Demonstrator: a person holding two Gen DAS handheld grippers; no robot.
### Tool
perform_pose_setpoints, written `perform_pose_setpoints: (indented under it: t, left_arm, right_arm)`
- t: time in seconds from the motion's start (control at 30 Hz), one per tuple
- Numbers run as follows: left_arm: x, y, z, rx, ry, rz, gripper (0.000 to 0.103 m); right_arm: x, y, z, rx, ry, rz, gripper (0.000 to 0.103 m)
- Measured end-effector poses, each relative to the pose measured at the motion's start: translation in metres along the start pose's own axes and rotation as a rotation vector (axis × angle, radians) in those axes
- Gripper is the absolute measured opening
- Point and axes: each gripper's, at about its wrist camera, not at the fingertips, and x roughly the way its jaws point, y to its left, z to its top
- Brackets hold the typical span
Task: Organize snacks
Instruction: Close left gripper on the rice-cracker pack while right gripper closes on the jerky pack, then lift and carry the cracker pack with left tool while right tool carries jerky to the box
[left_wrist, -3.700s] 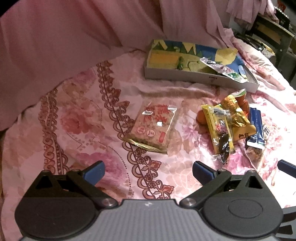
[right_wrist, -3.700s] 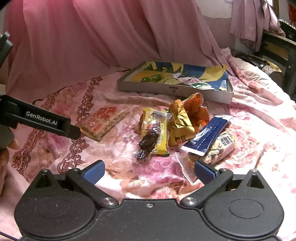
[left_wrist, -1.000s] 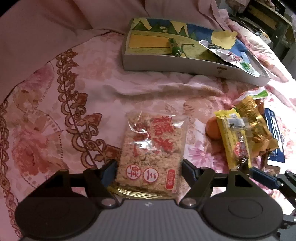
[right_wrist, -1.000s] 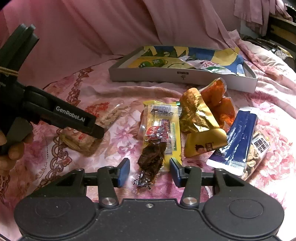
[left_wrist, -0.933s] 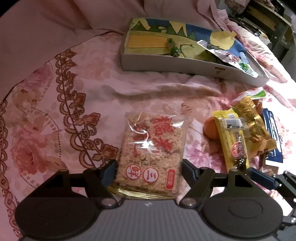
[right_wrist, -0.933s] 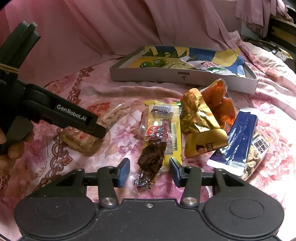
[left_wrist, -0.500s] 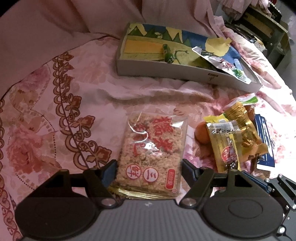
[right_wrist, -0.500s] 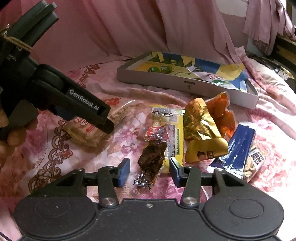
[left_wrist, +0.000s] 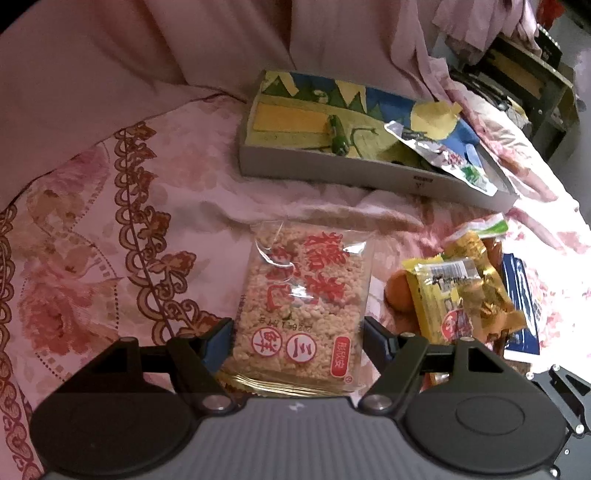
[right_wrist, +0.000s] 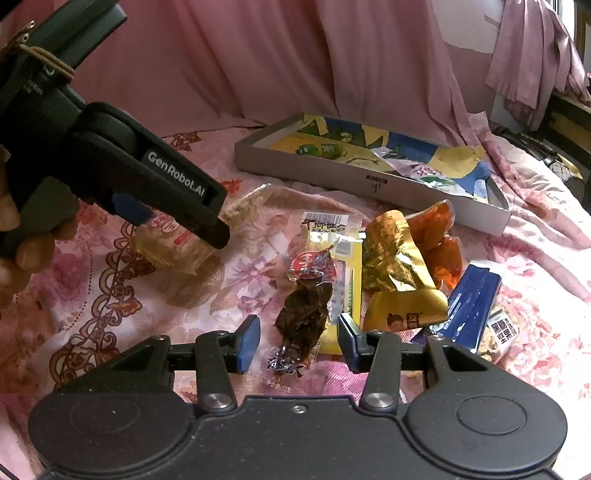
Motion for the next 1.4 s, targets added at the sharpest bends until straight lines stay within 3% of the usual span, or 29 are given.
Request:
perform_pose_setpoints:
  t: [0.5, 0.63, 0.8, 0.93, 1.13, 1.4]
  left_arm:
    - [-0.022, 0.005, 0.015, -0.078, -0.216, 0.021, 0.077]
    - [-0.016, 0.007, 0.036, -0.146, -0.284, 0.008, 0.077]
    - [-0.007, 0.008, 0.062, -0.214, -0.333, -0.062, 0.077]
    - [0.004, 0.008, 0.085, -0.223, -0.375, -0.056, 0.077]
    - [0.028, 0.015, 0.112, -0.265, -0.396, -0.092, 0.077]
    - [0.069, 0.007, 0.132, -0.228, -0.356, -0.092, 0.077]
  right_arm:
    - [-0.012, -0.009, 0.013, 0.034, -0.097, -0.022, 0.048]
    - [-0.015, -0.020, 0.027, 0.066, -0.139, -0.032, 0.048]
    - [-0.013, -0.039, 0.051, 0.097, -0.204, -0.060, 0.048]
    - [-0.002, -0.059, 0.077, 0.122, -0.258, -0.095, 0.048]
    - [0.027, -0.091, 0.116, 0.154, -0.308, -0.123, 0.048]
    - [0.074, -0.124, 0.137, 0.207, -0.287, -0.154, 0.048]
